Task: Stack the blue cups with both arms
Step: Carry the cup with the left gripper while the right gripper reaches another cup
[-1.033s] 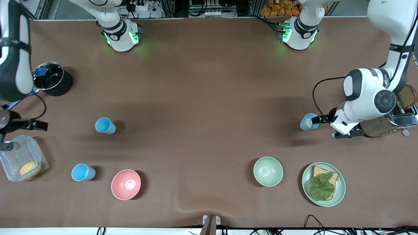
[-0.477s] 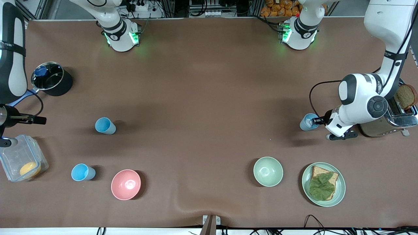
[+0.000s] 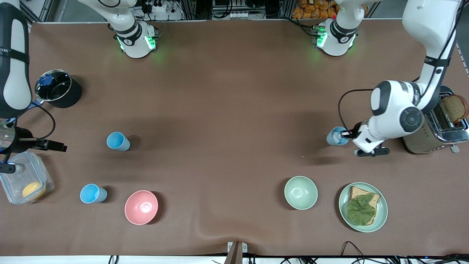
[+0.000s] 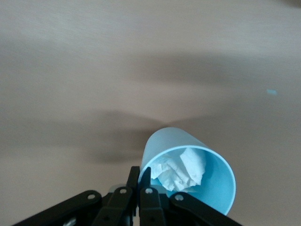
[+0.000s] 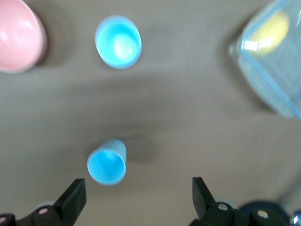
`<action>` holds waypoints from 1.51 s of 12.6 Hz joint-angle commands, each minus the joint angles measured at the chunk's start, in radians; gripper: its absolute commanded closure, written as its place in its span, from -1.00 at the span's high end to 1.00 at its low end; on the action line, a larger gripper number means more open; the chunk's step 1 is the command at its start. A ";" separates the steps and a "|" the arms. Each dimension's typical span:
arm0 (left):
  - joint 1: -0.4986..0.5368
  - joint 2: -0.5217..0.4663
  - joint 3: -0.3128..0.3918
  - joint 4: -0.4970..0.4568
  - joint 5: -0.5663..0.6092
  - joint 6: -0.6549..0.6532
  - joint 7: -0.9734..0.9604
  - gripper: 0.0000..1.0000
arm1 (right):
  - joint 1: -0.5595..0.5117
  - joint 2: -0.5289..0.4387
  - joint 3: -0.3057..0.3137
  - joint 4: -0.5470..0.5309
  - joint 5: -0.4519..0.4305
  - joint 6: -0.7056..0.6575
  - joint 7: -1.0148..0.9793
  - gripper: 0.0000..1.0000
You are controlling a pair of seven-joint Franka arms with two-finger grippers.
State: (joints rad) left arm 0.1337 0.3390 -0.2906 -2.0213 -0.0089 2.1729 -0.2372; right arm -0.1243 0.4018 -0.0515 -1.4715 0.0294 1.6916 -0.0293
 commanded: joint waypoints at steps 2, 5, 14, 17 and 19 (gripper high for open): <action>-0.009 -0.032 -0.198 0.032 -0.019 -0.054 -0.328 -1.00 | -0.086 -0.007 0.007 -0.097 0.026 -0.109 -0.012 1.00; -0.136 0.014 -0.236 0.090 -0.013 -0.041 -0.557 -1.00 | -0.089 0.003 0.007 -0.208 0.026 -0.019 -0.012 1.00; -0.446 0.311 -0.225 0.346 0.197 0.061 -1.048 -1.00 | 0.023 0.046 0.019 -0.351 0.126 0.348 0.003 1.00; -0.494 0.371 -0.223 0.397 0.265 0.100 -1.152 -1.00 | 0.035 0.078 0.019 -0.352 0.126 0.349 0.003 1.00; -0.519 0.397 -0.219 0.411 0.267 0.160 -1.177 -1.00 | 0.026 0.103 0.019 -0.357 0.126 0.338 -0.006 1.00</action>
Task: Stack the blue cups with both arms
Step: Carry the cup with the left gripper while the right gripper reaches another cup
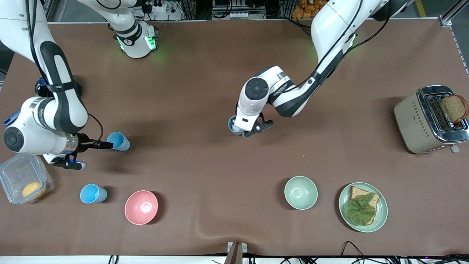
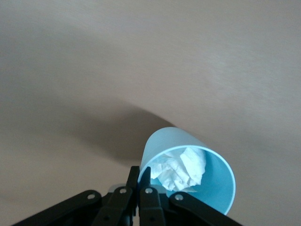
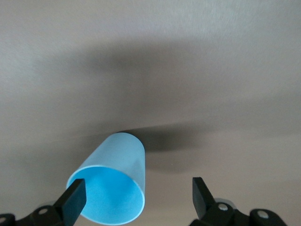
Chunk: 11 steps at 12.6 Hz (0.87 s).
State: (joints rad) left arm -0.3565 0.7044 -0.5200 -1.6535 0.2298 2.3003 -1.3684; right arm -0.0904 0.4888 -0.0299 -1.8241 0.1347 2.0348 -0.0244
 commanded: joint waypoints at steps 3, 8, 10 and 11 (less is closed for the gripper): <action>-0.097 0.047 0.073 0.057 0.026 0.076 -0.099 -1.00 | -0.009 0.025 -0.002 -0.021 0.020 -0.012 -0.011 1.00; -0.104 0.017 0.094 0.063 0.020 0.074 -0.116 1.00 | -0.029 0.056 -0.002 -0.021 0.041 0.002 -0.002 -0.49; -0.087 -0.044 0.092 0.061 0.017 0.042 -0.115 1.00 | -0.028 0.054 -0.002 -0.021 0.083 0.002 -0.003 -1.00; -0.088 -0.092 0.092 0.063 0.016 -0.005 -0.115 1.00 | -0.028 0.051 -0.002 -0.021 0.083 0.002 -0.003 -1.00</action>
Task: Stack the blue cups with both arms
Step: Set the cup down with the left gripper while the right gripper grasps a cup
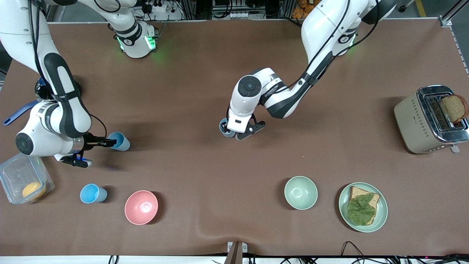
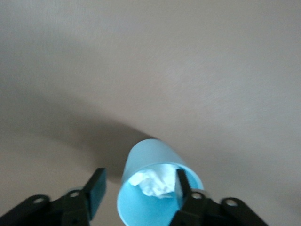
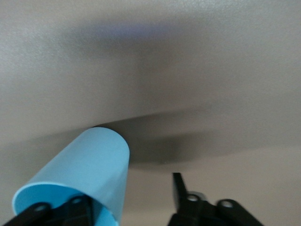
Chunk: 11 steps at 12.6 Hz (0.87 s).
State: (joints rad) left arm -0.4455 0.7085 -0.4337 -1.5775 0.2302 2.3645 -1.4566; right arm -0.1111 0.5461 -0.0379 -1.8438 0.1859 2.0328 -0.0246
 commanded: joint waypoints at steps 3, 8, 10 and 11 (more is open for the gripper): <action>0.051 -0.229 0.000 -0.015 0.015 -0.219 -0.004 1.00 | -0.004 -0.014 0.006 -0.009 0.032 -0.003 -0.003 -1.00; 0.221 -0.424 -0.005 -0.015 -0.014 -0.373 0.250 1.00 | 0.019 -0.127 0.010 -0.038 0.037 -0.072 0.032 -1.00; 0.324 -0.483 -0.003 -0.016 -0.072 -0.415 0.455 1.00 | 0.066 -0.169 0.019 -0.035 0.038 -0.115 0.154 -1.00; 0.382 -0.500 -0.003 -0.016 -0.100 -0.438 0.555 1.00 | 0.106 -0.179 0.024 -0.035 0.040 -0.118 0.246 -1.00</action>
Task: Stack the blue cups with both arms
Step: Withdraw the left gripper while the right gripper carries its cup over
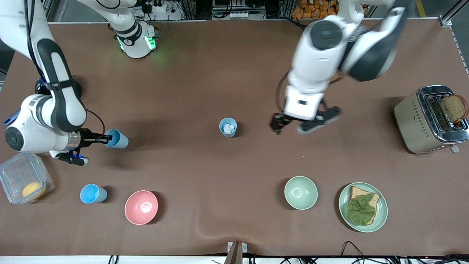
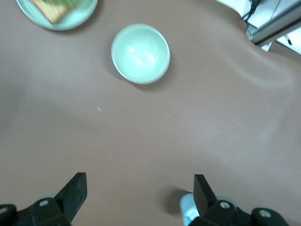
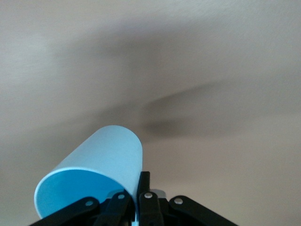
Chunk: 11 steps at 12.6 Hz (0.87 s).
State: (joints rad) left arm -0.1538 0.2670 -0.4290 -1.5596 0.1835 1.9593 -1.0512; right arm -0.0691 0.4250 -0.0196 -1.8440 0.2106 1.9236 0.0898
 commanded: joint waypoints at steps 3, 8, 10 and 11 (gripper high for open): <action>0.256 -0.086 -0.008 -0.042 -0.059 -0.115 0.458 1.00 | 0.223 -0.055 0.007 0.020 0.148 0.005 0.402 -1.00; 0.476 -0.077 -0.007 -0.063 -0.062 -0.128 0.841 1.00 | 0.408 -0.063 0.012 0.068 0.254 0.041 0.698 -1.00; 0.507 -0.063 -0.007 -0.065 -0.062 -0.125 0.885 1.00 | 0.484 -0.063 0.017 0.106 0.257 0.046 0.772 -1.00; 0.526 -0.052 -0.005 -0.065 -0.061 -0.125 0.892 1.00 | 0.517 -0.061 0.017 0.126 0.256 0.049 0.807 -1.00</action>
State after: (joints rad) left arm 0.3496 0.2147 -0.4238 -1.6116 0.1374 1.8370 -0.1855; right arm 0.3922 0.3758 0.0042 -1.7477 0.4509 1.9724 0.8270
